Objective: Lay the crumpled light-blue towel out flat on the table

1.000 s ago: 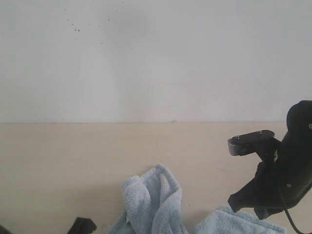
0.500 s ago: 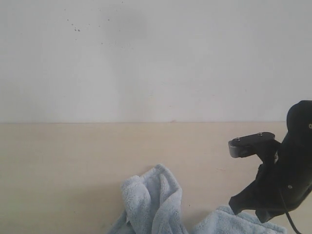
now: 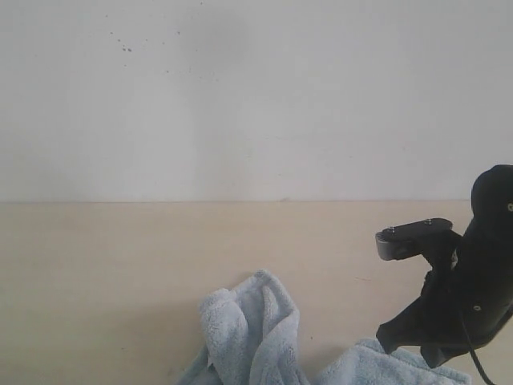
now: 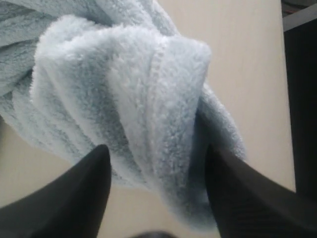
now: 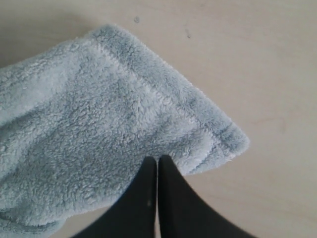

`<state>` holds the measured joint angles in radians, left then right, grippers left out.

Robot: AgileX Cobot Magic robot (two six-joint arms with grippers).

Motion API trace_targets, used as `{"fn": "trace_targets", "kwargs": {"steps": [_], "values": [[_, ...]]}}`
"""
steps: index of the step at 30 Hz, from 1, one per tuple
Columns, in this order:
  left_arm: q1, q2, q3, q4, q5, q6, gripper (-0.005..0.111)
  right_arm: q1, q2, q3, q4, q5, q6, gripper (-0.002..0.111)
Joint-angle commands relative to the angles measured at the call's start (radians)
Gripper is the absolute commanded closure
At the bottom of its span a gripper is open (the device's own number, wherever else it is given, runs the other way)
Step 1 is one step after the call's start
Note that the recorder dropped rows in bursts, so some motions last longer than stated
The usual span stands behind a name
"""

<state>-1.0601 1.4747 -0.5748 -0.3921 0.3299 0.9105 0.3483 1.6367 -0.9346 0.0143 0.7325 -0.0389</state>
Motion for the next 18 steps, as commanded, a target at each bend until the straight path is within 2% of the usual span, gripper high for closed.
{"fn": "trace_targets", "kwargs": {"steps": [1,4,5,8,11,12,14,16,18], "values": [[-0.008,0.022,0.006,-0.012,-0.051,0.004,0.061,-0.001,-0.008,0.005,0.001,0.003,0.003,0.108],[-0.008,-0.001,-0.009,0.001,-0.047,0.004,0.092,-0.001,-0.008,0.005,0.001,0.003,0.003,0.108],[-0.008,-0.035,-0.024,0.054,-0.040,-0.003,0.102,-0.001,-0.008,0.005,0.001,0.003,0.003,0.108],[0.003,-0.104,-0.028,0.169,-0.051,-0.100,0.103,-0.001,-0.008,0.005,0.001,-0.006,0.003,0.108],[0.060,-0.175,-0.028,0.337,-0.051,-0.309,0.103,-0.001,-0.008,0.005,0.001,-0.008,0.003,0.108],[0.092,-0.199,-0.028,0.417,-0.051,-0.433,0.103,-0.001,-0.008,0.005,0.001,-0.008,0.003,0.108],[0.169,-0.238,-0.028,0.591,-0.043,-0.800,0.103,-0.001,-0.008,0.005,0.001,-0.006,0.003,0.108],[0.261,-0.264,-0.028,0.843,0.017,-1.189,0.103,-0.001,-0.008,0.005,0.001,0.002,0.003,0.108],[0.325,-0.279,-0.028,1.050,0.098,-1.464,0.103,-0.001,-0.008,0.005,0.001,0.021,-0.010,0.108]]}}
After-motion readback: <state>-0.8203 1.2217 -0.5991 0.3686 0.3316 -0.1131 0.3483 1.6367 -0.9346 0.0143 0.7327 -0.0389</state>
